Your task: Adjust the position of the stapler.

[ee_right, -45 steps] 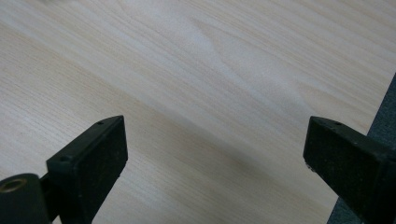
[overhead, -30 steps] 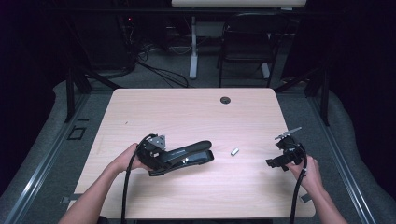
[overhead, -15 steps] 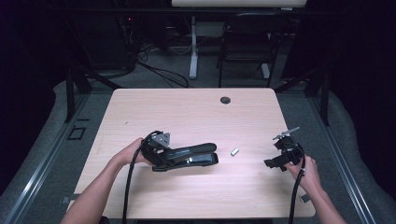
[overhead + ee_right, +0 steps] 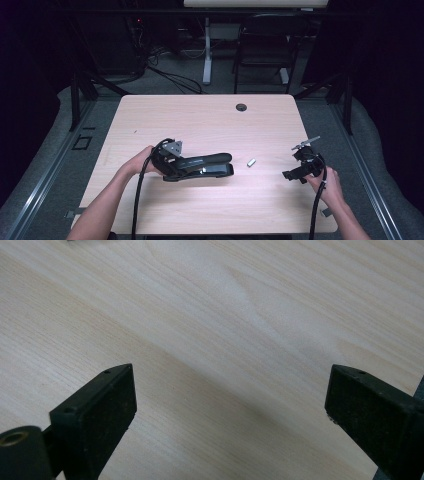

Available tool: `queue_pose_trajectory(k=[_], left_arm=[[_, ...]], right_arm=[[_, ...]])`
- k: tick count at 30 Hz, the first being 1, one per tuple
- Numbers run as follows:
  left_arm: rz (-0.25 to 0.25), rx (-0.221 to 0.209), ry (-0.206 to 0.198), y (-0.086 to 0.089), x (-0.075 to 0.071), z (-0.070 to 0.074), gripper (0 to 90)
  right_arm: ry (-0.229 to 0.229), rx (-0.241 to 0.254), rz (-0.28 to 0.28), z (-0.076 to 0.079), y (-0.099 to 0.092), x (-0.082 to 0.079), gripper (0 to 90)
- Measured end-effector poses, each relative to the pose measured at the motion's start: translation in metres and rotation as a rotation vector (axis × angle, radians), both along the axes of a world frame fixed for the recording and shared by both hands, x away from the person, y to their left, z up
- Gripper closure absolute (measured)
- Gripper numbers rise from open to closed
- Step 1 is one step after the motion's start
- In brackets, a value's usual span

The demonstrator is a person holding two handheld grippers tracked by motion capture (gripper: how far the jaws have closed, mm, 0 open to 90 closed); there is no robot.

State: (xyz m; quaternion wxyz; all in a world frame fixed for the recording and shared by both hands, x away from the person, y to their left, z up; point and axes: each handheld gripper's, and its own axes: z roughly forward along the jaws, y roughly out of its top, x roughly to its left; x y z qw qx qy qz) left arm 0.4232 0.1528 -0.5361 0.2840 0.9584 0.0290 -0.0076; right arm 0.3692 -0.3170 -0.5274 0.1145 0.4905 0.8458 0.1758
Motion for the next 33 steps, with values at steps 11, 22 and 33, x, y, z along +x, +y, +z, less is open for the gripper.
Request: queue_pose_trajectory(k=[11, 22, 33], left_arm=[[0.204, -0.012, 0.027, -0.002, -0.007, 0.015, 15.4], [0.345, -0.091, -0.074, 0.002, -0.029, 0.041, 5.7], [0.505, -0.170, -0.159, -0.017, -0.048, 0.059, 0.0]], right_arm=[[-0.020, 0.015, -0.010, 0.002, -0.002, -0.002, 5.8], [-0.029, 0.016, 0.011, 0.007, 0.002, -0.004, 5.8], [-0.052, 0.022, 0.043, 0.008, 0.012, -0.008, 7.1]])
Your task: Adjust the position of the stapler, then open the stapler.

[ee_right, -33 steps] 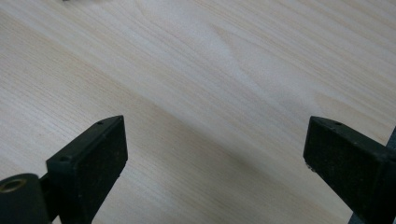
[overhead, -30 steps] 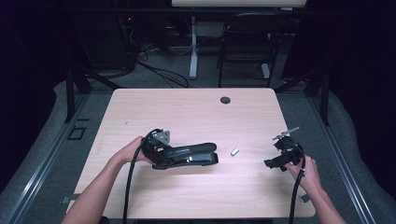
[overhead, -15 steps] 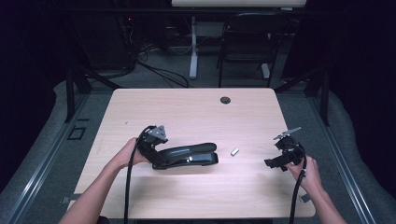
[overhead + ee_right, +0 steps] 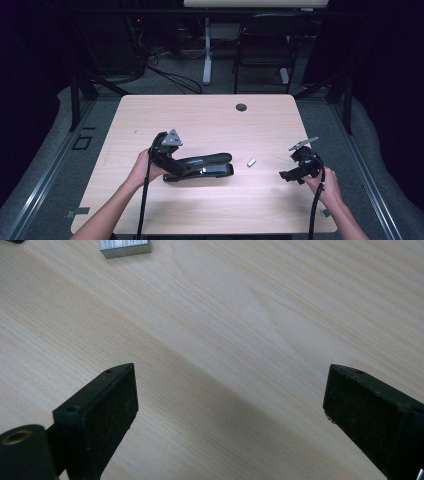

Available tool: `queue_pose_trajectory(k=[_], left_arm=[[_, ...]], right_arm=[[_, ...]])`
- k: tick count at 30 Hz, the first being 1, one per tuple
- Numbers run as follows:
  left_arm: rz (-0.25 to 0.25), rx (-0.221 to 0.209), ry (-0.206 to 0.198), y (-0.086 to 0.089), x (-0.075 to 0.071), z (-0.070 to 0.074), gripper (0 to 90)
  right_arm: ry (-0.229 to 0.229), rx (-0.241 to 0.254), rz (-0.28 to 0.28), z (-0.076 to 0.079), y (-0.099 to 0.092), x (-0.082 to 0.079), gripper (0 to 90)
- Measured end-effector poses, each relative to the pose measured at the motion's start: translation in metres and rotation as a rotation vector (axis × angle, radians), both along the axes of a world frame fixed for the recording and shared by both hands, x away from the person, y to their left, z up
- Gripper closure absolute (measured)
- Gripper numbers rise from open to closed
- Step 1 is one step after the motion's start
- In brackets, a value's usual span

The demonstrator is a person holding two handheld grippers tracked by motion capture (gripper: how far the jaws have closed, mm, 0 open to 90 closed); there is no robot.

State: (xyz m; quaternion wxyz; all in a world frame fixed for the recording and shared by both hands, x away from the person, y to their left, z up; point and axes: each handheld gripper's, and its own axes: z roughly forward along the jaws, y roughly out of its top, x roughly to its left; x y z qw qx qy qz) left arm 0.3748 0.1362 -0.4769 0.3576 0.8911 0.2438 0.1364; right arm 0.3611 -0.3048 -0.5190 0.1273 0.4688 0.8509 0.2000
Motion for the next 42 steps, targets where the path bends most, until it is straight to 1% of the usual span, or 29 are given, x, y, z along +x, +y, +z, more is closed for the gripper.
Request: queue_pose_trajectory(k=[1, 3, 8, 10, 11, 12, 13, 14, 15, 16, 20, 21, 22, 24, 25, 26, 27, 29, 30, 31, 32, 33, 34, 35, 36, 38, 40, 41, 42], left_arm=[[0.030, -0.010, -0.006, -0.001, -0.004, 0.002, 0.0], [0.054, -0.028, -0.011, -0.002, -0.007, 0.004, 0.0], [0.074, -0.047, -0.032, -0.008, -0.014, 0.006, 0.5], [0.074, -0.064, -0.044, -0.012, -0.020, 0.008, 4.5], [0.074, -0.064, -0.044, -0.012, -0.020, 0.008, 6.4], [0.071, -0.080, -0.041, -0.015, -0.024, 0.007, 8.2], [0.076, -0.071, -0.043, -0.016, -0.025, 0.007, 10.3], [0.095, -0.074, -0.051, -0.018, -0.027, 0.005, 11.5], [0.095, -0.074, -0.051, -0.018, -0.027, 0.005, 11.3], [0.102, -0.069, -0.045, -0.020, -0.029, 0.004, 11.1], [0.120, -0.066, -0.059, -0.029, -0.033, 0.002, 12.0], [0.121, -0.065, -0.055, -0.031, -0.034, 0.001, 12.8], [0.124, -0.060, -0.058, -0.035, -0.036, -0.001, 15.3], [0.143, -0.077, -0.058, -0.037, -0.037, -0.003, 16.7], [0.143, -0.077, -0.058, -0.037, -0.037, -0.003, 19.5], [0.143, -0.079, -0.049, -0.037, -0.038, -0.004, 19.5], [0.140, -0.094, -0.045, -0.038, -0.039, -0.006, 24.2], [0.148, -0.101, -0.053, -0.040, -0.041, -0.007, 28.3], [0.156, -0.105, -0.061, -0.042, -0.043, -0.007, 34.5], [0.171, -0.115, -0.061, -0.045, -0.045, -0.008, 36.0], [0.171, -0.115, -0.061, -0.045, -0.045, -0.008, 38.1], [0.185, -0.123, -0.059, -0.047, -0.046, -0.010, 38.1], [0.192, -0.136, -0.056, -0.048, -0.048, -0.012, 46.9], [0.198, -0.134, -0.057, -0.049, -0.049, -0.013, 46.9], [0.201, -0.134, -0.051, -0.053, -0.050, -0.015, 54.1], [0.197, -0.132, -0.045, -0.054, -0.051, -0.017, 56.2], [0.189, -0.121, -0.036, -0.058, -0.051, -0.020, 61.7], [0.187, -0.122, -0.039, -0.059, -0.051, -0.021, 61.7], [0.183, -0.116, -0.035, -0.061, -0.052, -0.022, 65.3]], right_arm=[[-0.002, -0.008, 0.006, 0.001, 0.000, 0.000, 7.1], [-0.011, -0.004, 0.007, 0.001, 0.001, -0.001, 7.3], [-0.023, -0.006, 0.015, 0.002, 0.004, -0.003, 8.6], [-0.018, 0.004, 0.026, 0.001, 0.007, -0.003, 10.1], [-0.018, 0.004, 0.026, 0.001, 0.007, -0.003, 10.1], [-0.016, 0.008, 0.030, 0.001, 0.008, -0.003, 11.8], [-0.020, -0.001, 0.033, 0.001, 0.009, -0.003, 12.6], [-0.023, 0.013, 0.036, 0.000, 0.010, -0.003, 13.2], [-0.023, 0.013, 0.036, 0.000, 0.010, -0.003, 13.2], [-0.011, 0.024, 0.060, 0.001, 0.012, -0.004, 13.4], [-0.020, 0.033, 0.075, 0.001, 0.016, -0.004, 14.3], [-0.023, 0.059, 0.083, 0.001, 0.019, -0.004, 14.6], [-0.028, 0.058, 0.085, 0.002, 0.024, -0.005, 18.8], [-0.023, 0.056, 0.086, 0.001, 0.030, -0.005, 26.0], [-0.023, 0.056, 0.086, 0.001, 0.030, -0.005, 26.0], [-0.025, 0.063, 0.084, 0.001, 0.033, -0.006, 29.2], [-0.030, 0.074, 0.083, 0.001, 0.037, -0.007, 33.0], [-0.043, 0.077, 0.091, 0.003, 0.045, -0.009, 42.1], [-0.061, 0.079, 0.126, 0.004, 0.053, -0.010, 52.0], [-0.058, 0.090, 0.142, 0.003, 0.057, -0.011, 54.1], [-0.058, 0.090, 0.142, 0.003, 0.057, -0.011, 54.1], [-0.057, 0.095, 0.153, 0.002, 0.062, -0.012, 57.4], [-0.068, 0.091, 0.168, 0.001, 0.071, -0.013, 62.2], [-0.068, 0.091, 0.168, 0.001, 0.071, -0.013, 62.2], [-0.075, 0.082, 0.179, 0.001, 0.077, -0.014, 65.5], [-0.082, 0.083, 0.179, 0.002, 0.079, -0.015, 66.6], [-0.101, 0.099, 0.186, 0.002, 0.086, -0.016, 70.4], [-0.101, 0.099, 0.186, 0.002, 0.086, -0.016, 70.4], [-0.102, 0.108, 0.198, 0.001, 0.091, -0.015, 70.9]])
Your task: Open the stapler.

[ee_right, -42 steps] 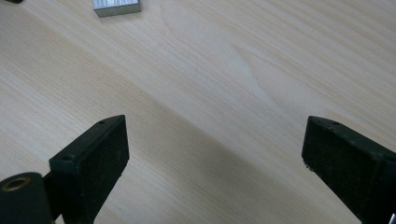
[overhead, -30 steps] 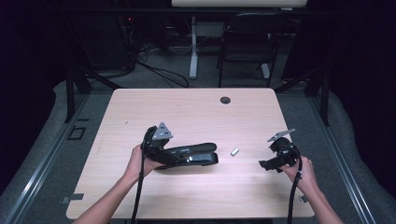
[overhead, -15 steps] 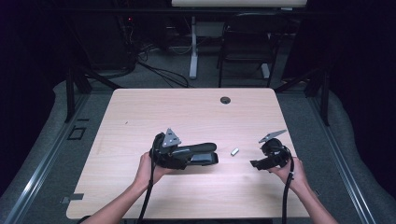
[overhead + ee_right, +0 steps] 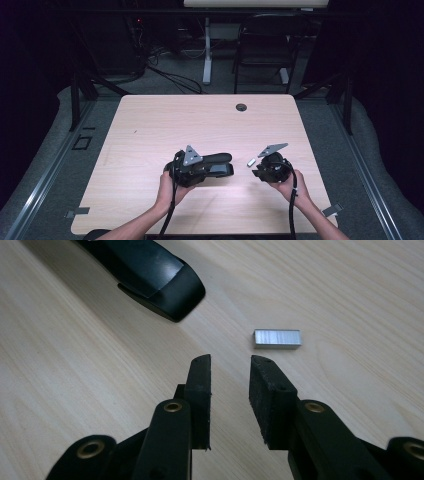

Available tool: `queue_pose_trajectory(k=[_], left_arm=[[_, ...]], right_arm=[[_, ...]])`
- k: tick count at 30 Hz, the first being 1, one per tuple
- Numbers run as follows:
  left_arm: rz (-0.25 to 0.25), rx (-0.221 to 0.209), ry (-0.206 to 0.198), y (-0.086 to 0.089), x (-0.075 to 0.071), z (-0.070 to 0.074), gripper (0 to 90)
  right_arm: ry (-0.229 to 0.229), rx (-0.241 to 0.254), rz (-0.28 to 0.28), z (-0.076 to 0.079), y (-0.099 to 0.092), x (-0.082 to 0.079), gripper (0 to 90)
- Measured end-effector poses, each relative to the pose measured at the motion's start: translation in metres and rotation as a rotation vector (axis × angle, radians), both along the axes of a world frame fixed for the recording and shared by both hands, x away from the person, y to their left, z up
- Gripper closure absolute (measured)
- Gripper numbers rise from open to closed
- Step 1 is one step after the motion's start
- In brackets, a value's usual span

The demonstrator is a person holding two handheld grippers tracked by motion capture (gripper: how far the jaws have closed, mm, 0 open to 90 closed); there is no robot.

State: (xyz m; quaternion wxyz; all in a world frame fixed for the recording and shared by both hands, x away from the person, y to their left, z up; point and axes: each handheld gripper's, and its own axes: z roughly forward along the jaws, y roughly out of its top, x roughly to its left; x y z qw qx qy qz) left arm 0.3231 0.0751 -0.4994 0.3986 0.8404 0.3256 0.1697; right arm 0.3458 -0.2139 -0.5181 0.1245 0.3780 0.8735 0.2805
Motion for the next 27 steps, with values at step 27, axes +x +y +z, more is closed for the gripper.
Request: queue_pose_trajectory(k=[27], left_arm=[[0.059, -0.037, 0.009, -0.030, 0.000, -0.050, 90.0]], right_arm=[[-0.085, -0.008, 0.137, -0.025, 0.077, 0.008, 90.0]])
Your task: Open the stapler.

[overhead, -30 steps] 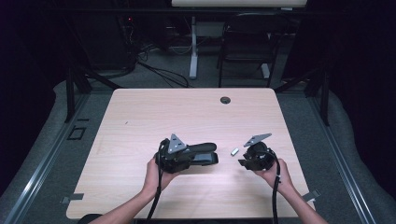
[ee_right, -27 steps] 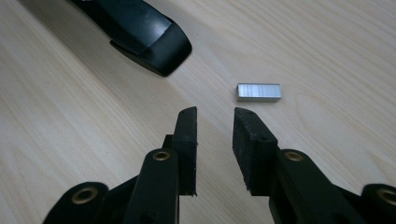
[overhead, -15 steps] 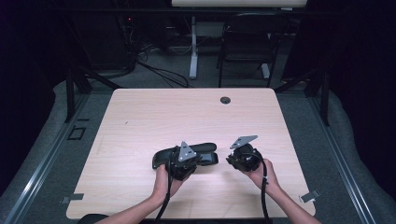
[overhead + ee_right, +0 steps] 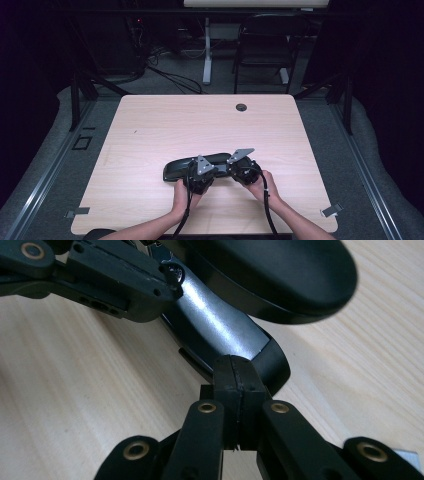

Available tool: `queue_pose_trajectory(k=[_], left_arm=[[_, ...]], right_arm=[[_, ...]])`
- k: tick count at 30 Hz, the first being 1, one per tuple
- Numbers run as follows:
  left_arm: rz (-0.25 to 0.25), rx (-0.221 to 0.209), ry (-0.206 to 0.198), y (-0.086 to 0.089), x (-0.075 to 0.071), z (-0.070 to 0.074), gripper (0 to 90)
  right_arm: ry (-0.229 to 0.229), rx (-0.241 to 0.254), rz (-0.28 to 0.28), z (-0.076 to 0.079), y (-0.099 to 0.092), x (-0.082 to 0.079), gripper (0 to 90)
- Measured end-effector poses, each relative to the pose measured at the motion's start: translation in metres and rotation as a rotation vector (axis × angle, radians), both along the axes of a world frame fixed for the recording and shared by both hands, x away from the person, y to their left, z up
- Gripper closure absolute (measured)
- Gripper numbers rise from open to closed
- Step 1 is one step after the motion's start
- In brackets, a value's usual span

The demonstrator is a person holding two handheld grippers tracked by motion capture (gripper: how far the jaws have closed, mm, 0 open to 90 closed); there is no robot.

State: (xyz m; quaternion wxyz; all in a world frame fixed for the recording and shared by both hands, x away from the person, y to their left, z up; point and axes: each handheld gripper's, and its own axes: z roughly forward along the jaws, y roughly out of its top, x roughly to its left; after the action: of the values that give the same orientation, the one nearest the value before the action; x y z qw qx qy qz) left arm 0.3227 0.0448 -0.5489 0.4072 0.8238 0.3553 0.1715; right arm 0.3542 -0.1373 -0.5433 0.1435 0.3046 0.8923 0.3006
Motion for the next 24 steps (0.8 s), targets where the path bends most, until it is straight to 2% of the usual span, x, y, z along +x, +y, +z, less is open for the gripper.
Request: queue_pose_trajectory(k=[6, 10, 22, 24], left_arm=[[0.025, -0.011, -0.007, -0.001, 0.003, -0.005, 90.0], [0.033, -0.004, -0.018, -0.004, 0.004, -0.009, 90.0], [0.065, -0.018, -0.043, -0.005, 0.008, -0.013, 90.0], [0.066, -0.021, -0.046, -0.006, 0.009, -0.014, 90.0]], right_arm=[[-0.025, 0.002, -0.008, -0.008, 0.006, 0.005, 90.0], [-0.024, -0.001, -0.018, -0.013, 0.009, 0.007, 90.0], [-0.053, 0.007, -0.002, -0.016, 0.009, 0.006, 90.0], [-0.060, 0.019, -0.016, -0.017, 0.009, 0.005, 90.0]])
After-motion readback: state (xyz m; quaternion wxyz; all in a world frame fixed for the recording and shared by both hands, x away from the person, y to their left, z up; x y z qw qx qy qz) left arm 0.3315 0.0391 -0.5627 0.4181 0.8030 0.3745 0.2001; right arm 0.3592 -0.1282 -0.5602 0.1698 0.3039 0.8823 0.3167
